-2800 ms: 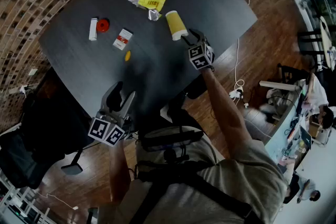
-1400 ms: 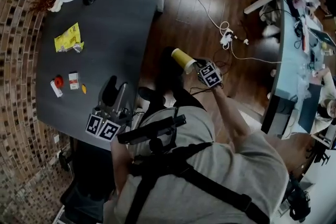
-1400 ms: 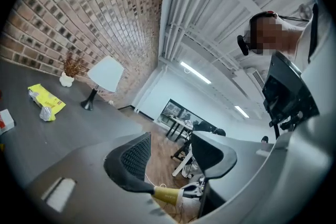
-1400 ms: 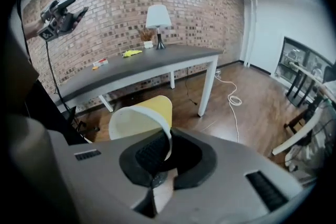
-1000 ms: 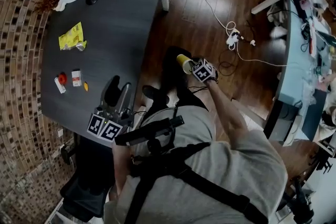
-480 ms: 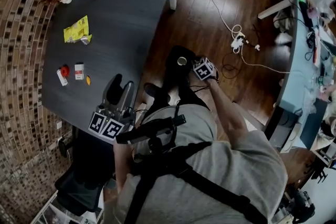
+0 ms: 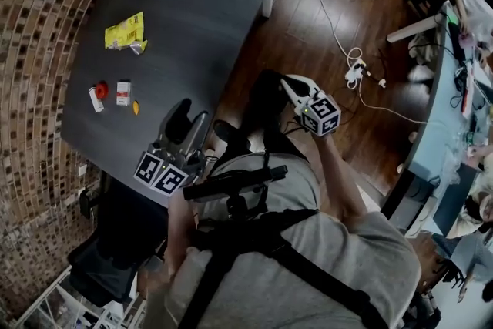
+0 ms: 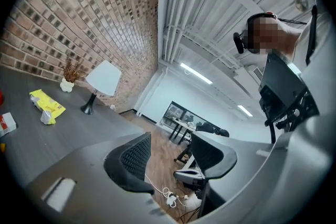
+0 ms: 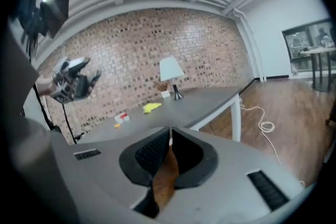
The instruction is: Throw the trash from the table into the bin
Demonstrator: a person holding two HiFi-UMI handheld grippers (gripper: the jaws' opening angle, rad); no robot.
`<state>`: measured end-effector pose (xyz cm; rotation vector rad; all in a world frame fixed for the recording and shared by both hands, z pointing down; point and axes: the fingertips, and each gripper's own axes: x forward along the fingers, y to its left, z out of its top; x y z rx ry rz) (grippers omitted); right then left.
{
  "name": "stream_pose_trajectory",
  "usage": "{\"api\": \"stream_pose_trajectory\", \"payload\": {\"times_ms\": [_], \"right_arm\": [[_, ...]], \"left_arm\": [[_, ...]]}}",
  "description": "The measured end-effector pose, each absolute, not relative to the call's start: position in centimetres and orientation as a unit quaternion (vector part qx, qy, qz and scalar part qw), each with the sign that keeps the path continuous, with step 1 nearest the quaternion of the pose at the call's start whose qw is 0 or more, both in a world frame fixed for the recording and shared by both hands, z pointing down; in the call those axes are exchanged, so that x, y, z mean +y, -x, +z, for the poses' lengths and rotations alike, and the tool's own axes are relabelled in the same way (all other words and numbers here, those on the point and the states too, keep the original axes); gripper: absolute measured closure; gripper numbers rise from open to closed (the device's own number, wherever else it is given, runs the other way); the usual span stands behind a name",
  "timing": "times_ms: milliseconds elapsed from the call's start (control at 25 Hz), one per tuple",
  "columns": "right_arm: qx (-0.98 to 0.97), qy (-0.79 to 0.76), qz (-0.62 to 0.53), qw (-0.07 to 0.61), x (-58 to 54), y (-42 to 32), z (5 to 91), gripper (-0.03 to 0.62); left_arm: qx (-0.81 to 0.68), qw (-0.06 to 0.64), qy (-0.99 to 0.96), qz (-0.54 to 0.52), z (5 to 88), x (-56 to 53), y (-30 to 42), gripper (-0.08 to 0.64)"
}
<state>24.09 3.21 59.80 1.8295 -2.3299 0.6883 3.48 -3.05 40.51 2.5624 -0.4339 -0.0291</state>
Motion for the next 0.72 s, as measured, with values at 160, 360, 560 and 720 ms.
{"api": "stream_pose_trajectory", "payload": {"times_ms": [160, 360, 560, 720], "right_arm": [[-0.785, -0.588, 0.194, -0.019, 2.2, -23.1, 53.2, 0.578], [-0.811, -0.557, 0.165, -0.063, 0.9, -21.7, 47.6, 0.58], [-0.829, -0.533, 0.145, -0.083, 0.5, -20.8, 44.3, 0.58], [-0.848, -0.503, 0.135, -0.097, 0.2, -19.7, 42.5, 0.58]], "left_arm": [[-0.156, 0.265, -0.951, -0.027, 39.7, -3.0, -3.9, 0.33], [-0.168, 0.258, -0.951, -0.036, 39.3, -3.1, -3.5, 0.33], [-0.187, 0.26, -0.946, -0.046, 39.2, -3.2, -2.6, 0.33], [-0.215, 0.266, -0.937, -0.065, 39.0, -3.5, -1.4, 0.33]]}}
